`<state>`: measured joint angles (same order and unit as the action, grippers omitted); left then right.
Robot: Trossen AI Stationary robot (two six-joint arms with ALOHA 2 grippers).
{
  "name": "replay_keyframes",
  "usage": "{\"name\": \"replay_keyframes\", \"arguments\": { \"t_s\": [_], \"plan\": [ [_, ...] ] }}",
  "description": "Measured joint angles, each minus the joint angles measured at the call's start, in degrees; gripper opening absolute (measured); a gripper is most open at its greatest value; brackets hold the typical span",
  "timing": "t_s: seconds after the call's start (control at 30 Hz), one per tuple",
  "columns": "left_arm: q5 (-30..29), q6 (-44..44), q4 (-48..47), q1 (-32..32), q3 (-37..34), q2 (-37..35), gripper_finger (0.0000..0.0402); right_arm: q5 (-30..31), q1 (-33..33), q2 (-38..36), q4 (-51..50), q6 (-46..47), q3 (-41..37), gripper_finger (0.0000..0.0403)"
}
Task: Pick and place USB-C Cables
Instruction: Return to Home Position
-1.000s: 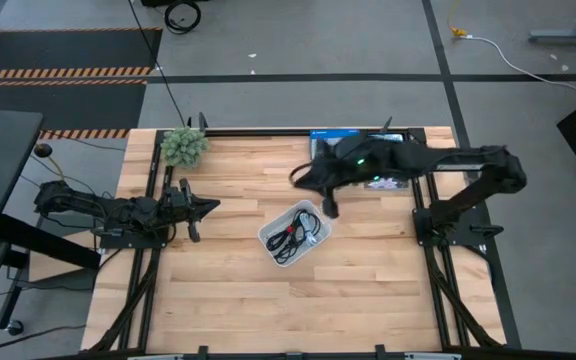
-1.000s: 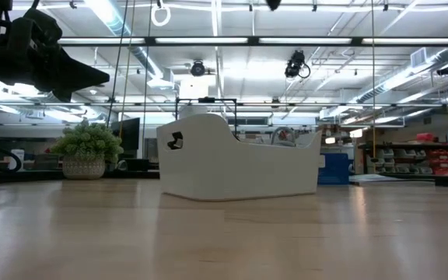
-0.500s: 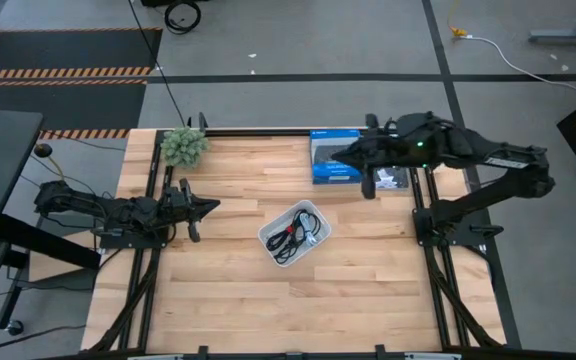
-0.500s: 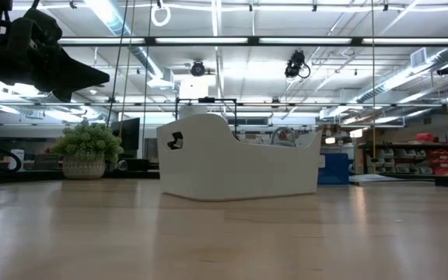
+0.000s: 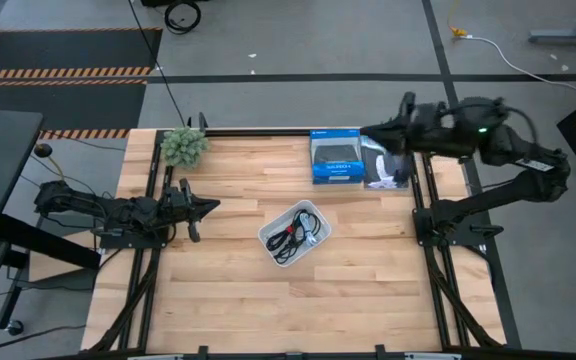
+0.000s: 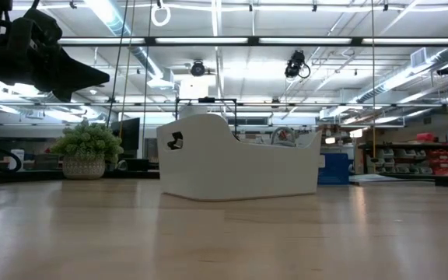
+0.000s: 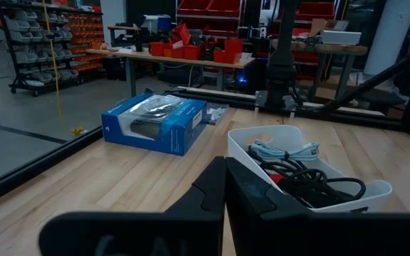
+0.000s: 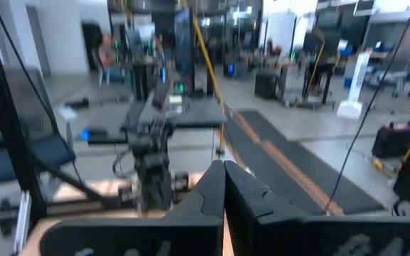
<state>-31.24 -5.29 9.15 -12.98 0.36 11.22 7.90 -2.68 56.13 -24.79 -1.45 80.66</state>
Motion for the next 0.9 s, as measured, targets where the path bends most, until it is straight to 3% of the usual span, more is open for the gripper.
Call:
{"name": "replay_keyframes", "arguments": {
  "t_s": [0.43, 0.9],
  "plan": [
    [0.0, 0.0, 0.0, 0.0, 0.0, 0.0, 0.0011, 0.0, 0.0, -8.5, -0.6, 2.0, 0.0, 0.0007],
    [0.0, 0.0, 0.0, 0.0, 0.0, 0.0, 0.0011, 1.8, 0.0, -15.6, -21.0, 8.1, -0.1, 0.0007]
  ]
}}
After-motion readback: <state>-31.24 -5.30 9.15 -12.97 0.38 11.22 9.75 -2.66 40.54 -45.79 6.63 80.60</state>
